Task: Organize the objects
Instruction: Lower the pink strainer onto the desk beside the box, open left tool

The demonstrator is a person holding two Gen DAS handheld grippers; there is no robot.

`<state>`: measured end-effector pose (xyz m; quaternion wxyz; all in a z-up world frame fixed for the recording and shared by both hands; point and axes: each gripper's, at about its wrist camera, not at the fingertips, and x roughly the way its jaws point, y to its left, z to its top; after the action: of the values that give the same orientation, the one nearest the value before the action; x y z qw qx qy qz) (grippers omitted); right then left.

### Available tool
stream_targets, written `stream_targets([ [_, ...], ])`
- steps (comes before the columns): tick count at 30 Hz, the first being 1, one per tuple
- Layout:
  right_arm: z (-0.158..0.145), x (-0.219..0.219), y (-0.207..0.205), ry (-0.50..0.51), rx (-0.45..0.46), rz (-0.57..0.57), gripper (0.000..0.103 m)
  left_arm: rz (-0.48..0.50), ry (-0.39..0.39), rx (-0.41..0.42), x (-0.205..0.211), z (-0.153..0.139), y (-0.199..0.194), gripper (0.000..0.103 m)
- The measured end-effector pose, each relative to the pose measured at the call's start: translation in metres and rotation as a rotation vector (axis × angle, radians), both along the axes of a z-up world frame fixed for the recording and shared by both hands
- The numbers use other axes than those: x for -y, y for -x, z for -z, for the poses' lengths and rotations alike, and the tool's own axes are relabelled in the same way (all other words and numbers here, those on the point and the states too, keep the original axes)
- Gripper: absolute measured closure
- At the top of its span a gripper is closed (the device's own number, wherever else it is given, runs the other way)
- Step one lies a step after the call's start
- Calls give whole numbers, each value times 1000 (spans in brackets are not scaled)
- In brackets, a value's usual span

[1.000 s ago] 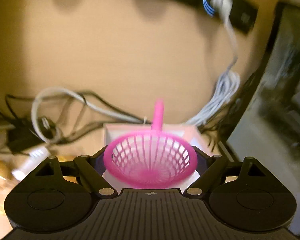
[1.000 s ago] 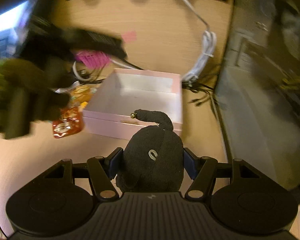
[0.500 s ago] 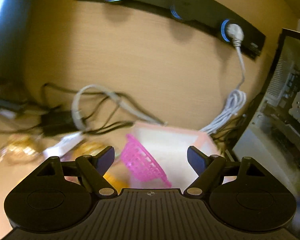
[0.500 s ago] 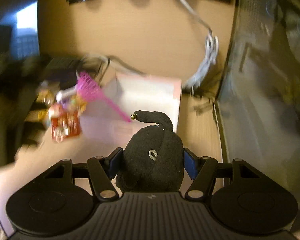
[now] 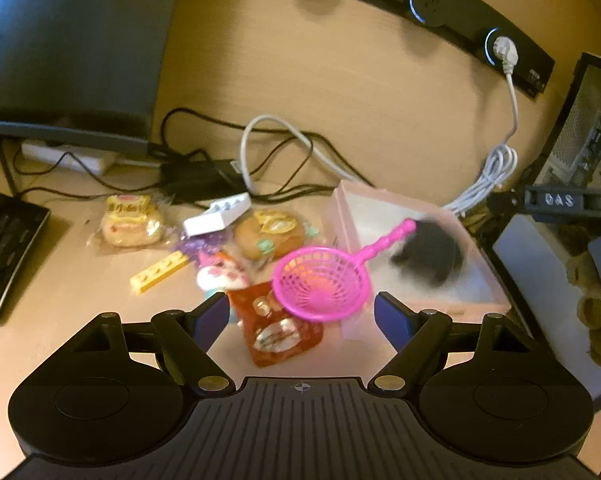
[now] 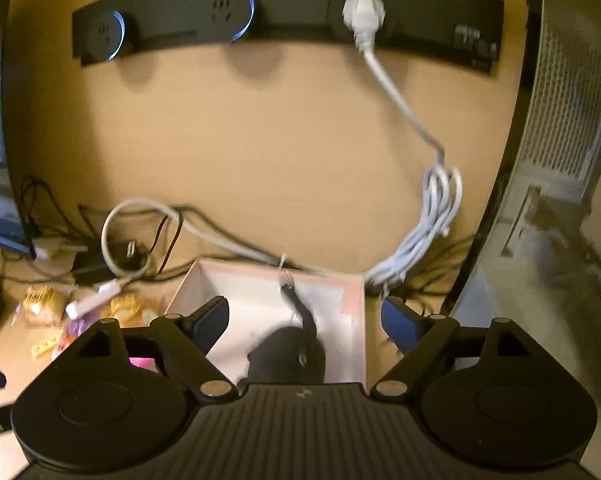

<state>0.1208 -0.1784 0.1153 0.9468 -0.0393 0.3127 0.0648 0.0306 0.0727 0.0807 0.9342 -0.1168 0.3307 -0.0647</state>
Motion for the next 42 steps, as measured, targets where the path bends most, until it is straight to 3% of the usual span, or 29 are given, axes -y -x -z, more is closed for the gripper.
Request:
stream_targets([
  [10, 45, -20, 56, 100, -59, -69, 9, 17, -18, -33, -14, 14, 8, 19],
  [16, 59, -27, 77, 104, -96, -91, 7, 25, 5, -42, -24, 19, -15, 20],
  [17, 59, -29, 79, 106, -100, -92, 7, 48, 12, -61, -23, 22, -21, 23],
  [19, 61, -30, 85, 110, -106, -87, 7, 87, 49, -110, -19, 30, -29, 38],
  [21, 60, -27, 91, 97, -113, -81, 6, 114, 66, -137, -14, 36, -31, 40],
  [30, 60, -14, 105, 63, -143, -35, 5, 187, -19, -214, 22, 59, -34, 49],
  [32, 60, -11, 109, 64, -144, -29, 5, 182, -27, -229, 27, 64, -35, 60],
  [33, 61, -8, 112, 64, -144, -24, 5, 177, -31, -236, 29, 66, -35, 80],
  [34, 60, -6, 114, 62, -146, -19, 5, 168, -41, -242, 30, 67, -34, 86],
  [42, 63, 16, 134, 53, -170, 8, 5, 200, -30, -186, 28, 42, -13, 90],
])
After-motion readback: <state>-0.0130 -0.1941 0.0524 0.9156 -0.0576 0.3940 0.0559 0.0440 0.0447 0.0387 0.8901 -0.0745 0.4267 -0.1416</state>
